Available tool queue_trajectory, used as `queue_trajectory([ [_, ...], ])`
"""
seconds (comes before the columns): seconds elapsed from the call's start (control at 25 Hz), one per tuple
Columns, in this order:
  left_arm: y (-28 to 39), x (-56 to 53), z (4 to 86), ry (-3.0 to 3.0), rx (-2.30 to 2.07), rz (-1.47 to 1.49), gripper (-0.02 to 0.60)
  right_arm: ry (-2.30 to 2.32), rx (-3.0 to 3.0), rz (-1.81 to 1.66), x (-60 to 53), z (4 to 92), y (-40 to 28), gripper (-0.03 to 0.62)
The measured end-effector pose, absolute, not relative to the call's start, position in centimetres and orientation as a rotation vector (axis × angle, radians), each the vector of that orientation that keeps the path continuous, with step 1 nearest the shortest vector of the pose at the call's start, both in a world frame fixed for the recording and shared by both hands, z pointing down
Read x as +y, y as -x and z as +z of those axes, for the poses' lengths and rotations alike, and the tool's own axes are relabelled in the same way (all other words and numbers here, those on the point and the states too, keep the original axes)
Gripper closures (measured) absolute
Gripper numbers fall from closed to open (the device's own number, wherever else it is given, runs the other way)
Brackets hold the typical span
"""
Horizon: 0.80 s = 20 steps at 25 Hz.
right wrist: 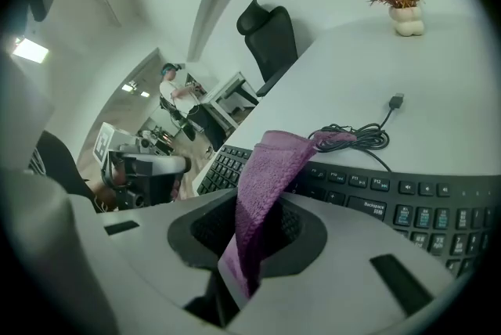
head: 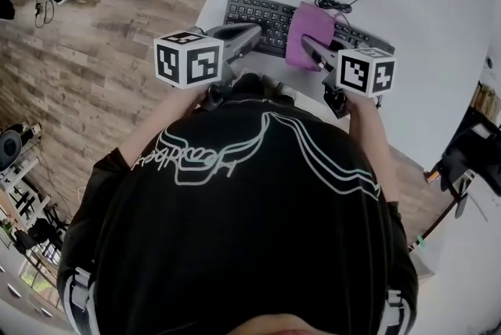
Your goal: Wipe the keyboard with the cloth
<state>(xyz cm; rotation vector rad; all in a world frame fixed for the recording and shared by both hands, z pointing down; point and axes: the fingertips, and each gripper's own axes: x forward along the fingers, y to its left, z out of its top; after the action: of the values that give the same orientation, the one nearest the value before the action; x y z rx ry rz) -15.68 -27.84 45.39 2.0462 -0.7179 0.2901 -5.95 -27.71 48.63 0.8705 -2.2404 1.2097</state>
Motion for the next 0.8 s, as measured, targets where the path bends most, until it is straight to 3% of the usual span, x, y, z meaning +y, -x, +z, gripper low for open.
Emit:
queue_trajectory([
  [0.8, 12.0, -26.7, 44.3, -2.069, -0.679, 0.307, 0.577, -0.973, -2.138, 1.192, -26.9, 50.6, -0.3, 0.534],
])
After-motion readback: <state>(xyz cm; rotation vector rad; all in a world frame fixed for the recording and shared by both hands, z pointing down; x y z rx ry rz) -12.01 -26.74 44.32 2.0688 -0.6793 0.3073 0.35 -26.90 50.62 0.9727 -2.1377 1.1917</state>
